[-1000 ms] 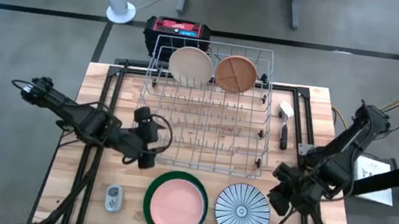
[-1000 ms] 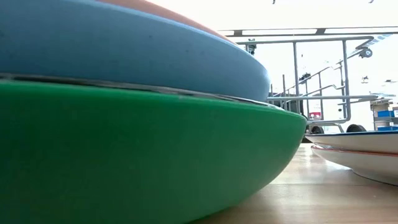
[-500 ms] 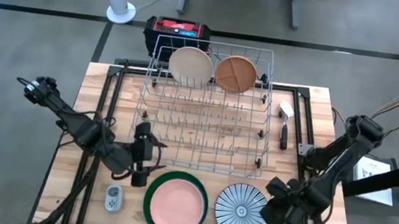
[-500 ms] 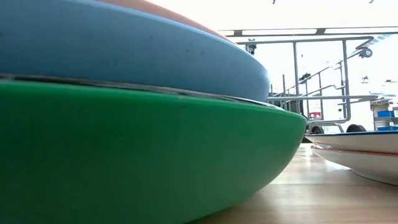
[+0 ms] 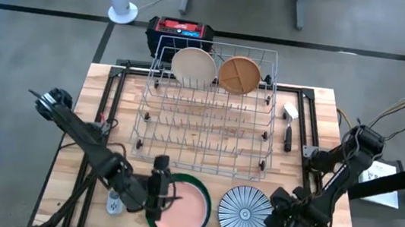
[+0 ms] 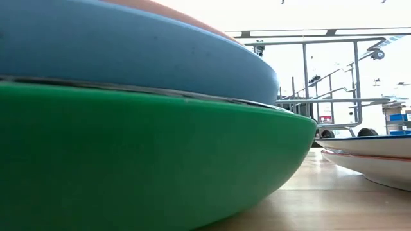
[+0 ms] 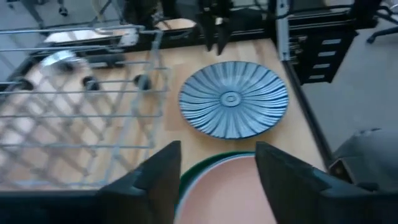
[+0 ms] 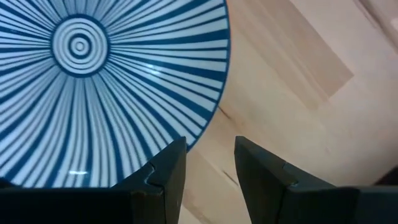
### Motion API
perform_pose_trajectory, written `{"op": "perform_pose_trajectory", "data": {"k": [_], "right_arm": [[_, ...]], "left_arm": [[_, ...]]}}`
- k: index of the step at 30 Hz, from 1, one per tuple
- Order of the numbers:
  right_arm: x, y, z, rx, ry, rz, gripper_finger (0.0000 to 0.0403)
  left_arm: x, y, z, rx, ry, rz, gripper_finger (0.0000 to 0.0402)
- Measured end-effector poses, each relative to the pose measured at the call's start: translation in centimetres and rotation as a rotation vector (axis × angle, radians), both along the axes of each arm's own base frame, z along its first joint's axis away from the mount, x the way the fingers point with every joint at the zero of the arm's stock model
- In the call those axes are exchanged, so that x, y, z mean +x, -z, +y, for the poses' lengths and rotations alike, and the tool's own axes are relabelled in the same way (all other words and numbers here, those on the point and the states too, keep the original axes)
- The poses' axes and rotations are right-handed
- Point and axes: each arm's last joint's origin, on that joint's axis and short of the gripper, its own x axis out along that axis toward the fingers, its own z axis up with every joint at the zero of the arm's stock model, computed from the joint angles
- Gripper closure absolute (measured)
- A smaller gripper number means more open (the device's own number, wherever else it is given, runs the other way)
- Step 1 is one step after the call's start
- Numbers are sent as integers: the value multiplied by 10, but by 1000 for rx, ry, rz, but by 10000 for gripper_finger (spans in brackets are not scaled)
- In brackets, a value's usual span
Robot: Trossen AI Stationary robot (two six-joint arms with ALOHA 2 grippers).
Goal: Sort dishes
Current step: Put the blue patterned plate into the dish rack
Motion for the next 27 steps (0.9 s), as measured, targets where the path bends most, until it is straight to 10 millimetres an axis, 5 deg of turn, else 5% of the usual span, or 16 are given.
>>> {"op": "perform_pose_trajectory", "data": {"k": [11, 17, 27], "right_arm": [[-2, 8, 5, -28, -19, -107, 276], [-9, 12, 13, 8, -28, -172, 283], [-20, 13, 21, 8, -21, -274, 273]], "left_arm": [[42, 12, -73, 182, 23, 135, 389], [62, 21, -111, 336, 0, 183, 398], [100, 43, -144, 383, -33, 231, 401]]}}
